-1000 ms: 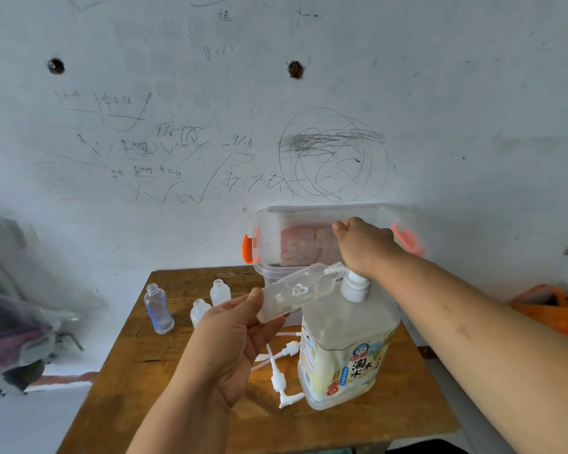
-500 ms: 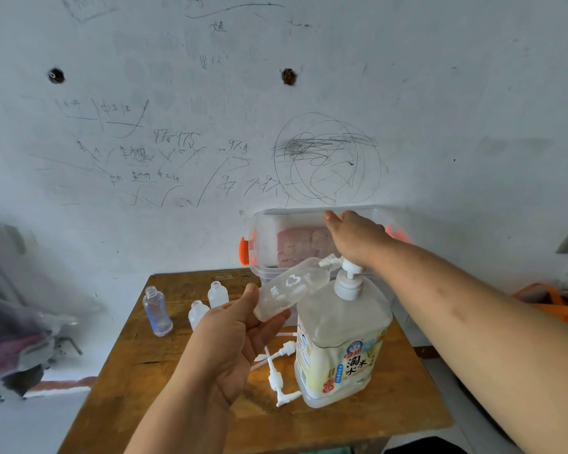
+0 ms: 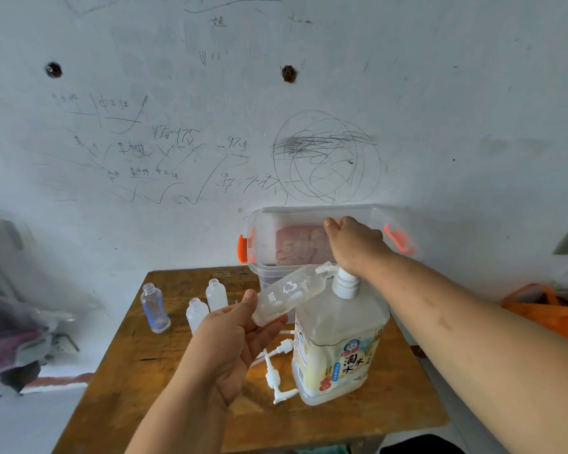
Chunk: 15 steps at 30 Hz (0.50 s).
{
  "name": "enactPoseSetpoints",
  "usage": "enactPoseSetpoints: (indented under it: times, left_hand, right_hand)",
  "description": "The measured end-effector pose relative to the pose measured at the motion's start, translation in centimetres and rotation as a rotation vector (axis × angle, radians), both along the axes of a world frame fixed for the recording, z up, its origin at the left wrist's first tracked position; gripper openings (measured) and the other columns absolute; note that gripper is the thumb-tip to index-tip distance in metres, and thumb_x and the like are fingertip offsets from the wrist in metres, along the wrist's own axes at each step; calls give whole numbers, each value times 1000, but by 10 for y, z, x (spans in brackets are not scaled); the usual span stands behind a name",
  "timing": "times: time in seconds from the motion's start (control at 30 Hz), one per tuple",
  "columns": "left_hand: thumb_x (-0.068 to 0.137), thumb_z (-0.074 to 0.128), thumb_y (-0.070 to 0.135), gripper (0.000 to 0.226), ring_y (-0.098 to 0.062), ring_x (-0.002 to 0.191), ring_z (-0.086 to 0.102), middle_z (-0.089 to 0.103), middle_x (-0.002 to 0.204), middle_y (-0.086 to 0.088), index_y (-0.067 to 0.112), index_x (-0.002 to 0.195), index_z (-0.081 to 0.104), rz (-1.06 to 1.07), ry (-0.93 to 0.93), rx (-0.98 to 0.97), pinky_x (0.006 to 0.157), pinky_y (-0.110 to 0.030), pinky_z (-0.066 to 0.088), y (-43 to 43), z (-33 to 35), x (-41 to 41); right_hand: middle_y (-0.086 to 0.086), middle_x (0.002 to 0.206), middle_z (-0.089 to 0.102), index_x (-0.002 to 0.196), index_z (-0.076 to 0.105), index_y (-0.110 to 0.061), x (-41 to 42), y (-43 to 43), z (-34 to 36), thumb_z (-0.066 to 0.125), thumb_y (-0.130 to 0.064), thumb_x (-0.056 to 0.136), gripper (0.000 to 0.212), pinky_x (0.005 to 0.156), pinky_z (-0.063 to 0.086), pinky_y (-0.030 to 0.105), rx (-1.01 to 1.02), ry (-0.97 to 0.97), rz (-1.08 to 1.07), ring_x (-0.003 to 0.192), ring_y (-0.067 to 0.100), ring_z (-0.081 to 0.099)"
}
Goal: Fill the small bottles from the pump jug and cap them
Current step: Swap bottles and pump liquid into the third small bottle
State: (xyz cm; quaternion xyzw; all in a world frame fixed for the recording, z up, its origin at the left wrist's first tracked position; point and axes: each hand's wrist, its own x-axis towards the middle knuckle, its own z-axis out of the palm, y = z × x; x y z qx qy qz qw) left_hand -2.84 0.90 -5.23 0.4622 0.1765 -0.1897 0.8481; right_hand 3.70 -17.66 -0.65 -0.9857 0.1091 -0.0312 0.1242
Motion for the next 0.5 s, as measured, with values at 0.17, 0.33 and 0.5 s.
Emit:
enactPoseSetpoints:
  times: [0.17,0.33,0.5]
  left_hand:
    - [93,59,18,23,-32,77,75,75,82,-22,-4,100,58,7,-33,-3,64,-36,61,1,9,-6]
    - [92,60,17,23,-32,78,75,75,84,-21,-3,102,59,3,-44,9,66,-37,60,2,12,-4]
    - [93,58,18,25,-31,80,75,75,89,-23,-5,103,60,-9,-50,5,66,-35,61,1,6,-1]
  right_hand:
    - [19,130,47,137,38,-15,-10,3,23,21,-21,104,37,102,35,42,47,31,20,120,37,46]
    - [18,132,45,138,36,-14,-11,3,28,22,-19,104,38,105,33,44,-9,60,35,122,36,45]
    - [16,125,44,132,36,-9,4,0,16,29,-10,98,35,92,38,42,-87,97,37,115,35,49]
